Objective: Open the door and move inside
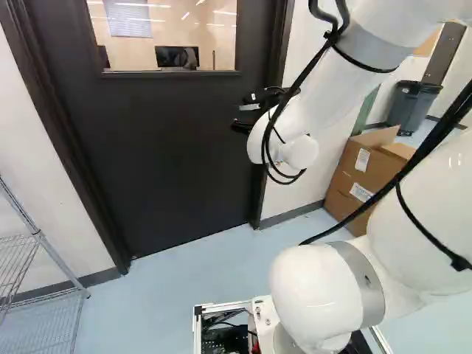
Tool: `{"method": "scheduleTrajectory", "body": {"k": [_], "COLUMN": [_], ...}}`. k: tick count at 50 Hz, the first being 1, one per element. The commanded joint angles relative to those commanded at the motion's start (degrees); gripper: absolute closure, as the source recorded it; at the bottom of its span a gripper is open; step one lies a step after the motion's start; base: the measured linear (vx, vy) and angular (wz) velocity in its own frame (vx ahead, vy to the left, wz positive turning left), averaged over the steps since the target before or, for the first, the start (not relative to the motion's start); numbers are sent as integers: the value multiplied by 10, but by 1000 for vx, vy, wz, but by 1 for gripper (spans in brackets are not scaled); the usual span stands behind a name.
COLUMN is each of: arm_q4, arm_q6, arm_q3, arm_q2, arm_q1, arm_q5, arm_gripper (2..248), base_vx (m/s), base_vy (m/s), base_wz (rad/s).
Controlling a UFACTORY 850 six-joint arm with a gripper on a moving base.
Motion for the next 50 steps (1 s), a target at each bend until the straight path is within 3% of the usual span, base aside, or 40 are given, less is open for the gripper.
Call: {"method": "scheduleTrajectory", "body": {"k": [16, 50], "arm_q4": [-23, -24], "arm_q6": [0, 0], "arm_q3": [-52, -155], "arm_q2": [-35, -138], "arm_q1": [0, 10], "arm_q5": [0, 0], "arm_gripper": [3, 3], "base_vx": [0, 0], "base_vy": [0, 0], "base_wz": [0, 0]}}
